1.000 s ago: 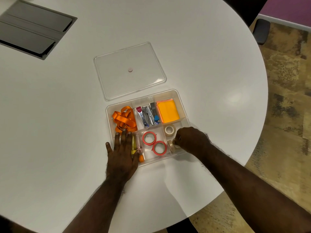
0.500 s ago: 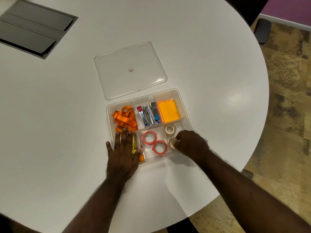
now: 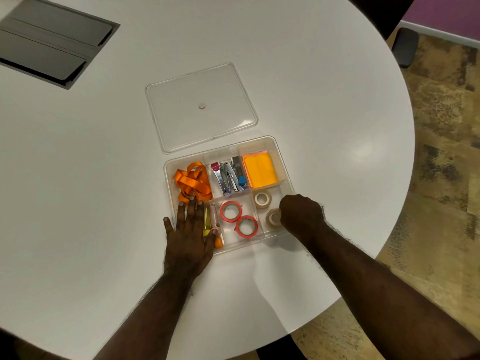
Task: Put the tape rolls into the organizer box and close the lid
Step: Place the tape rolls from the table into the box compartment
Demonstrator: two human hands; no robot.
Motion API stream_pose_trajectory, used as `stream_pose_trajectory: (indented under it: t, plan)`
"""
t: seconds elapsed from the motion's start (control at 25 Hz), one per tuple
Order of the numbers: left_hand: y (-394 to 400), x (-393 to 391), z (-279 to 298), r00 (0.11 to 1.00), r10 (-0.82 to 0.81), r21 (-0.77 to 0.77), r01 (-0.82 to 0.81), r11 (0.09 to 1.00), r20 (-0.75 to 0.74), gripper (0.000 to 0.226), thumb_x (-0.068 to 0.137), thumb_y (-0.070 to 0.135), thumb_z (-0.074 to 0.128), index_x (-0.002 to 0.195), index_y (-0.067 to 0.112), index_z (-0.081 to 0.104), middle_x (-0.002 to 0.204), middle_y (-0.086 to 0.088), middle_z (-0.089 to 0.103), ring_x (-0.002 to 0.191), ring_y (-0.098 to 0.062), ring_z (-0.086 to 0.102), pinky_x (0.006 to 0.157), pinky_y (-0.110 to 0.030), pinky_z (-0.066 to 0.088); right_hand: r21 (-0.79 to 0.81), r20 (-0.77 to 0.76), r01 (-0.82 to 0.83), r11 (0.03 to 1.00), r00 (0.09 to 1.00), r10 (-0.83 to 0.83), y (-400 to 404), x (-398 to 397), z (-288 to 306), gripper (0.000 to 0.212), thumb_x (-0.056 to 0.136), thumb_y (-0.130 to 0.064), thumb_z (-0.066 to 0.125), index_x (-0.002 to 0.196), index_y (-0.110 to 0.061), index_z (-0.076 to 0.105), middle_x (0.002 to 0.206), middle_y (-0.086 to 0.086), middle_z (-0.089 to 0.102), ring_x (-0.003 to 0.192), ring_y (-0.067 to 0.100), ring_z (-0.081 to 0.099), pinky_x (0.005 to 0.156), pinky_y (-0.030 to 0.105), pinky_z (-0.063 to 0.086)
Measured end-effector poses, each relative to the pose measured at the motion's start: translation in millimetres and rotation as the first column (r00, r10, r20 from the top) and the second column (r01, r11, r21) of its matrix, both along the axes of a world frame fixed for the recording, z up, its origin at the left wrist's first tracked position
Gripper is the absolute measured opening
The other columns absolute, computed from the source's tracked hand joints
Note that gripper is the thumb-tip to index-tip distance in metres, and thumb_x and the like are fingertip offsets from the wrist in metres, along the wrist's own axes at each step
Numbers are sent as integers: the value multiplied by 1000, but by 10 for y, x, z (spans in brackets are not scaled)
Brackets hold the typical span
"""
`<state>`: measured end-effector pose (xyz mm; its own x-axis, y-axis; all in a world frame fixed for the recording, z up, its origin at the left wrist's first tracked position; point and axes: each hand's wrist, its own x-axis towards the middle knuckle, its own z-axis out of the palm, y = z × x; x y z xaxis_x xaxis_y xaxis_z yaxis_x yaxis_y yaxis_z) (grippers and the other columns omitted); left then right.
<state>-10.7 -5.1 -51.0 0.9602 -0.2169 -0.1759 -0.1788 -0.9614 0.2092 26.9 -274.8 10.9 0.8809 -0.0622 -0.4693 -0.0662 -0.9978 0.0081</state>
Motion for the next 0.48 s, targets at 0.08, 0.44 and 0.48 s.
stream_pose_trajectory:
  t: [0.08, 0.44, 0.48]
  plan:
    - [-4, -4, 11, 1000, 0, -1, 0, 1000, 7, 74, 95, 56, 31, 155, 13, 22, 162, -12, 20, 149, -35, 15, 112, -70, 18, -17, 2, -11, 1000, 1000, 11, 16, -21, 6, 17, 88, -7, 50, 93, -6, 66, 97, 12, 72, 88, 32, 69, 66, 28, 41]
    - [0, -3, 17, 1000, -10, 10, 10, 1000, -5, 74, 95, 56, 32, 154, 12, 23, 163, -12, 20, 150, -35, 13, 113, -70, 18, 106, -175, 109, 988, 980, -89, -51, 3, -47, 20, 83, -4, 56, 102, -6, 62, 102, 14, 71, 95, 33, 68, 78, 37, 52]
    - [-4, -4, 20, 1000, -8, 10, 8, 1000, -10, 74, 95, 56, 31, 154, 12, 23, 163, -12, 20, 150, -35, 13, 113, -70, 18, 128, -179, 116, 985, 980, -92, -55, 6, -88, 21, 82, -3, 57, 102, -6, 63, 101, 14, 71, 94, 33, 68, 79, 37, 53]
